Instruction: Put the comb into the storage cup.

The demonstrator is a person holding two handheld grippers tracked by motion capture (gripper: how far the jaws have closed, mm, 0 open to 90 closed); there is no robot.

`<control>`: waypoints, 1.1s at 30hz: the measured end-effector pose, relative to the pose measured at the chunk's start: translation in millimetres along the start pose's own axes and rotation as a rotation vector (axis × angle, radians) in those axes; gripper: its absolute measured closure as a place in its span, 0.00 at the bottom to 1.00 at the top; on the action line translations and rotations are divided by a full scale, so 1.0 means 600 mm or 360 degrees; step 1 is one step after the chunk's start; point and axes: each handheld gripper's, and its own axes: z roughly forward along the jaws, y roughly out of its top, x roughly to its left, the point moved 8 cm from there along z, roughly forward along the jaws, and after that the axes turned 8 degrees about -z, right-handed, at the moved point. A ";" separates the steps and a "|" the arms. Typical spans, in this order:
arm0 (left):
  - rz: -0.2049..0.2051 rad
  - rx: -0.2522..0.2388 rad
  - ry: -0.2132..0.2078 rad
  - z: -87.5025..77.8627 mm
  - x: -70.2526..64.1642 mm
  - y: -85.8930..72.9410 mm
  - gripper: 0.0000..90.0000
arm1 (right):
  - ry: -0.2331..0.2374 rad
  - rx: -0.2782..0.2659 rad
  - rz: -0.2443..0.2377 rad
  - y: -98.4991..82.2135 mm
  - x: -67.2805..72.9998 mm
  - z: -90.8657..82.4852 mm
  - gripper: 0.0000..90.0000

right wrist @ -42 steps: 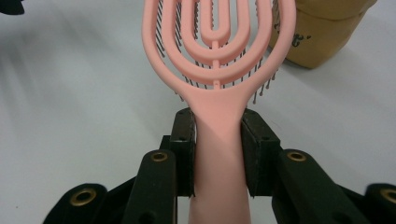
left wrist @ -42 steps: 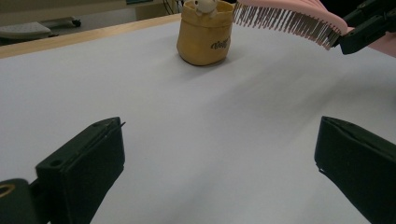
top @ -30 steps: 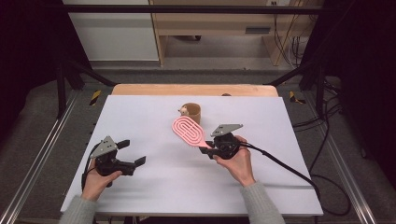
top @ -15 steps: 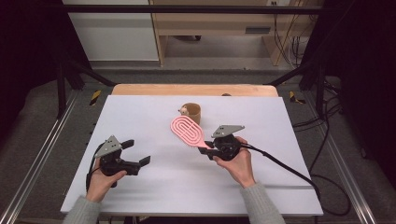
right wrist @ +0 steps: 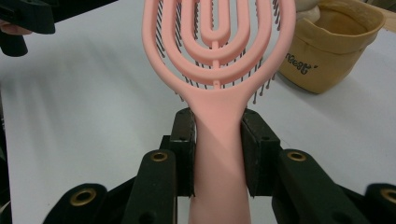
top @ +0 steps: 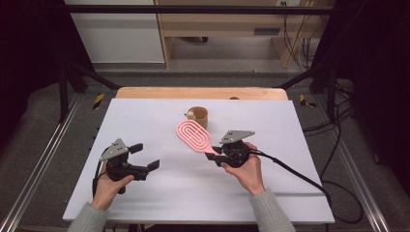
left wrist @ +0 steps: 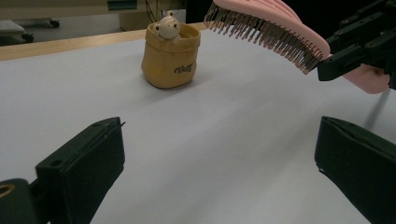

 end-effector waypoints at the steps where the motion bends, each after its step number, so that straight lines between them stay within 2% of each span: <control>1: 0.0000 0.0000 0.0000 0.000 0.000 0.000 0.02 | -0.0002 -0.0005 -0.0001 0.001 0.000 -0.001 0.77; 7: -0.0006 0.0010 -0.0027 0.012 -0.011 0.005 0.02 | -0.0010 -0.0029 -0.0002 0.005 0.001 -0.009 0.77; 12: -0.0008 -0.0013 -0.0051 0.016 -0.022 0.018 0.02 | -0.0010 -0.0041 -0.0009 0.007 0.003 -0.014 0.77; 16: -0.0033 -0.0029 -0.0085 0.022 -0.030 0.027 0.02 | -0.0014 -0.0046 -0.0012 0.007 0.005 -0.014 0.77; 33: -0.0069 -0.0031 -0.0149 0.050 -0.056 0.042 0.01 | -0.0014 -0.0046 -0.0020 0.004 0.009 -0.010 0.77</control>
